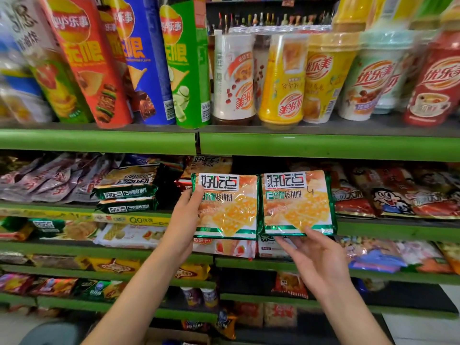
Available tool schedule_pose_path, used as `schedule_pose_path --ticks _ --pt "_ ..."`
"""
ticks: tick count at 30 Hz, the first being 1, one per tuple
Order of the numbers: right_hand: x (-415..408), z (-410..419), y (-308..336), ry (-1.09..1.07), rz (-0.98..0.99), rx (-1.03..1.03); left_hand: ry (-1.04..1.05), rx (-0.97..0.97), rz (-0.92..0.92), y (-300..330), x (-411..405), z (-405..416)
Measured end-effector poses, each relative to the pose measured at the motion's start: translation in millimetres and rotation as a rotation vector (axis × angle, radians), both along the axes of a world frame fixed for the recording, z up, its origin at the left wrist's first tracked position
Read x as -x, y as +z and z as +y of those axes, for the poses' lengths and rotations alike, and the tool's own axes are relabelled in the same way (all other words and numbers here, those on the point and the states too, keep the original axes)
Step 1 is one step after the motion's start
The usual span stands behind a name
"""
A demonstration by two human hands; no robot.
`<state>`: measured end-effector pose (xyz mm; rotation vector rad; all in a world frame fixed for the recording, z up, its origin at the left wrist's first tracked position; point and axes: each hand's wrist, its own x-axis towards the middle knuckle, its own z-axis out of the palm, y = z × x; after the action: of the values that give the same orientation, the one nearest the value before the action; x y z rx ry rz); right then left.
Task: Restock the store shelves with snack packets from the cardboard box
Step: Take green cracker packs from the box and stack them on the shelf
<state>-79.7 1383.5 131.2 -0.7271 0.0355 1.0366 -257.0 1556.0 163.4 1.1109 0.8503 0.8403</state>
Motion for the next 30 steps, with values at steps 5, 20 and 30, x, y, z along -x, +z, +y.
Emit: schedule_pose_path --ticks 5,20,30 --pt "4.0 1.4 -1.7 0.001 0.028 -0.007 0.016 0.003 -0.002 -2.1 0.5 -1.5" --pt "5.0 -2.7 4.7 0.007 0.01 -0.009 0.031 -0.112 0.077 -5.6 -3.9 -0.3" --pt "6.1 -3.5 3.9 0.025 0.05 -0.004 0.039 -0.102 0.163 -11.4 -0.3 -2.1"
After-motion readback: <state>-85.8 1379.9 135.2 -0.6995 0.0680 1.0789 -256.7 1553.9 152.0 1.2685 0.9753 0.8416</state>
